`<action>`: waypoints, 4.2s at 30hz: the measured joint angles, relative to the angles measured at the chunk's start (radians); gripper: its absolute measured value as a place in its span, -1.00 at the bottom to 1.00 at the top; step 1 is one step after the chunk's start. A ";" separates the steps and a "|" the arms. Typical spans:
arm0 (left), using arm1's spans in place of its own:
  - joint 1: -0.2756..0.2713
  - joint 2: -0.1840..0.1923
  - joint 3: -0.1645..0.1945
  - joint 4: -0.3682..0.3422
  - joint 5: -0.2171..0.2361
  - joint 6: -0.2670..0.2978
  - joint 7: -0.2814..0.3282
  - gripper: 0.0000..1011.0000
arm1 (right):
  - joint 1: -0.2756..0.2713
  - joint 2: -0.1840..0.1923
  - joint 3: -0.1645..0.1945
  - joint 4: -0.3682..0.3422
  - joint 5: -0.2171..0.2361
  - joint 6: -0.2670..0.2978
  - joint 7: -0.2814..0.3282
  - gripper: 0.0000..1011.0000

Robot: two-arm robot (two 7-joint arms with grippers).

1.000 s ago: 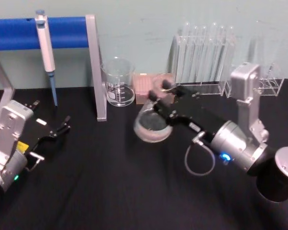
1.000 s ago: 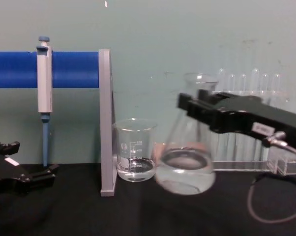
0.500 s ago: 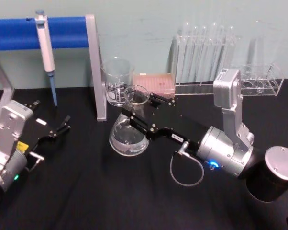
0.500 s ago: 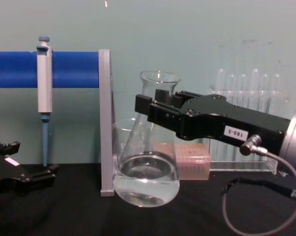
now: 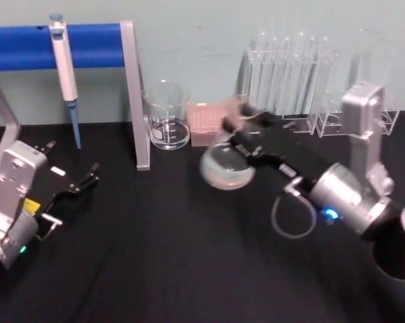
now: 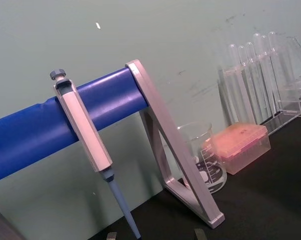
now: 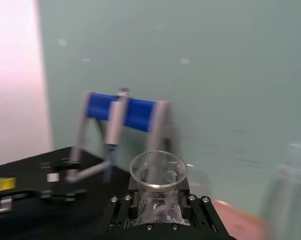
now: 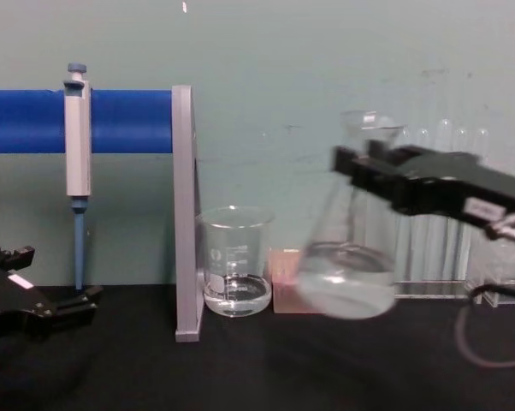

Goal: Grasp the erlenmeyer flask with one hand, shake it three times, then place it back.

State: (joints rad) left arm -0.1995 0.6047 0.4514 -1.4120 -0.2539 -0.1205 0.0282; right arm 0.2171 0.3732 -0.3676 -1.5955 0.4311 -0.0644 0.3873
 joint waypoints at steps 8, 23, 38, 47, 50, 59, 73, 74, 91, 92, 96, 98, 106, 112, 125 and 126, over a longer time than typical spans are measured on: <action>0.000 0.000 0.000 0.000 0.000 0.000 0.000 0.98 | -0.046 0.000 0.111 -0.007 -0.020 0.009 -0.119 -0.11; 0.000 0.000 0.000 0.000 0.000 0.000 0.000 0.98 | -0.080 -0.021 0.193 -0.020 -0.058 0.031 -0.170 -0.11; 0.000 0.000 0.000 0.000 0.000 0.000 0.000 0.98 | -0.004 -0.055 0.068 0.009 -0.033 0.041 0.015 -0.11; 0.000 0.000 0.000 0.000 0.000 0.000 0.000 0.98 | 0.043 -0.053 -0.031 0.026 0.004 0.053 0.120 -0.11; 0.000 0.000 0.000 0.000 0.000 0.000 0.000 0.98 | 0.054 -0.051 -0.051 0.032 0.014 0.054 0.137 -0.11; 0.000 0.000 0.000 0.000 0.000 0.000 0.000 0.98 | 0.070 -0.043 -0.069 0.048 0.036 0.051 0.130 -0.11; 0.000 0.000 0.000 0.000 0.000 0.000 0.000 0.98 | 0.025 -0.008 0.029 0.038 0.033 0.043 -0.027 -0.11; 0.000 0.000 0.000 0.000 0.000 0.000 0.000 0.98 | 0.025 -0.008 0.029 0.038 0.033 0.043 -0.027 -0.11; 0.000 0.000 0.000 0.000 0.000 0.000 0.000 0.98 | -0.052 -0.004 0.182 0.014 -0.021 0.061 -0.163 -0.11; 0.000 0.000 0.000 0.000 0.000 0.000 0.000 0.98 | -0.052 -0.010 0.182 0.014 -0.022 0.064 -0.156 -0.11; 0.000 0.000 0.000 0.000 0.000 0.000 0.000 0.98 | -0.041 -0.025 0.169 0.020 -0.024 0.070 -0.129 -0.11; 0.000 0.000 0.000 0.000 0.000 0.000 0.000 0.98 | -0.034 -0.031 0.159 0.024 -0.024 0.072 -0.112 -0.11; 0.000 0.000 0.000 0.000 0.000 0.000 0.000 0.98 | 0.003 -0.046 0.079 0.042 -0.009 0.082 -0.010 -0.11; 0.000 0.000 0.000 0.000 0.000 0.000 0.000 0.98 | 0.019 -0.043 0.023 0.043 0.006 0.084 0.049 -0.11; 0.000 0.000 0.000 0.000 0.000 0.000 0.000 0.98 | 0.028 -0.011 -0.024 0.042 0.035 0.073 0.079 -0.11; 0.000 0.000 0.000 0.000 0.000 0.000 0.000 0.98 | 0.027 -0.008 -0.026 0.040 0.037 0.073 0.079 -0.11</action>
State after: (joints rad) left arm -0.1995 0.6047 0.4513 -1.4120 -0.2539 -0.1205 0.0283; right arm 0.2441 0.3657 -0.3932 -1.5551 0.4681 0.0084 0.4662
